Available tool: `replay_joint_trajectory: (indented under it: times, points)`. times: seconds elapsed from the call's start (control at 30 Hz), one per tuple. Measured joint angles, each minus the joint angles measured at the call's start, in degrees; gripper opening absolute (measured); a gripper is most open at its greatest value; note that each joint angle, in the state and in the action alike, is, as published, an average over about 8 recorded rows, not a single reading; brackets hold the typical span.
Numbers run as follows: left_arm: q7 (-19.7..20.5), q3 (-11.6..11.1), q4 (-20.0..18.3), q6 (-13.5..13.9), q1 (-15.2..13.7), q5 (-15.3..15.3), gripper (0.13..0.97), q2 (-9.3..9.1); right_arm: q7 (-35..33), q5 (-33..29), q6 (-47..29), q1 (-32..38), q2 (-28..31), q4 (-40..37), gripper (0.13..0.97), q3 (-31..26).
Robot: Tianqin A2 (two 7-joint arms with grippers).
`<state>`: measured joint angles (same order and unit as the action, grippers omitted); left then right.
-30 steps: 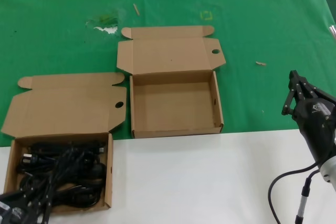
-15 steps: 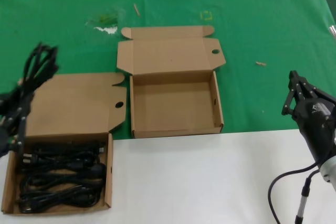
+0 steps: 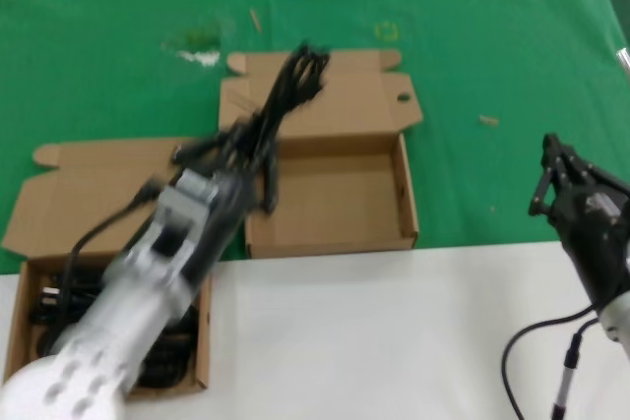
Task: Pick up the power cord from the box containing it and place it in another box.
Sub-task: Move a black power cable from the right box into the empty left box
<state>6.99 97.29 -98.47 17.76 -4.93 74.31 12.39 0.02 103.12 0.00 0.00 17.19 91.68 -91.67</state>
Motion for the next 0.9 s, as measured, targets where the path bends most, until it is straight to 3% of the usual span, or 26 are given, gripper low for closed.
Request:
replay_joint_trajectory:
  times: [0.13, 0.27, 0.43, 0.57, 0.73, 0.9]
  points:
    - [2.6, 0.3, 7.8, 3.1, -8.2, -10.5, 0.208, -7.21, 0.0, 0.0, 0.0, 0.0, 0.0, 0.0, 0.138, 0.0]
    - [6.1, 0.6, 12.8, 5.4, -12.9, -21.1, 0.208, -10.56, 0.0, 0.0, 0.0, 0.0, 0.0, 0.0, 0.138, 0.0]
    - [11.7, 2.0, 16.0, 7.8, -15.9, -34.0, 0.207, -11.94, 0.0, 0.0, 0.0, 0.0, 0.0, 0.0, 0.138, 0.0]
    - [15.3, 3.2, 17.7, 9.9, -17.4, -42.3, 0.207, -12.23, 0.0, 0.0, 0.0, 0.0, 0.0, 0.0, 0.138, 0.0]
    - [16.0, 4.6, 20.0, 10.2, -18.7, -47.9, 0.207, -12.33, 0.0, 0.0, 0.0, 0.0, 0.0, 0.0, 0.138, 0.0]
    - [15.5, 5.7, 22.6, 8.3, -19.9, -49.5, 0.207, -12.36, 0.0, 0.0, 0.0, 0.0, 0.0, 0.0, 0.138, 0.0]
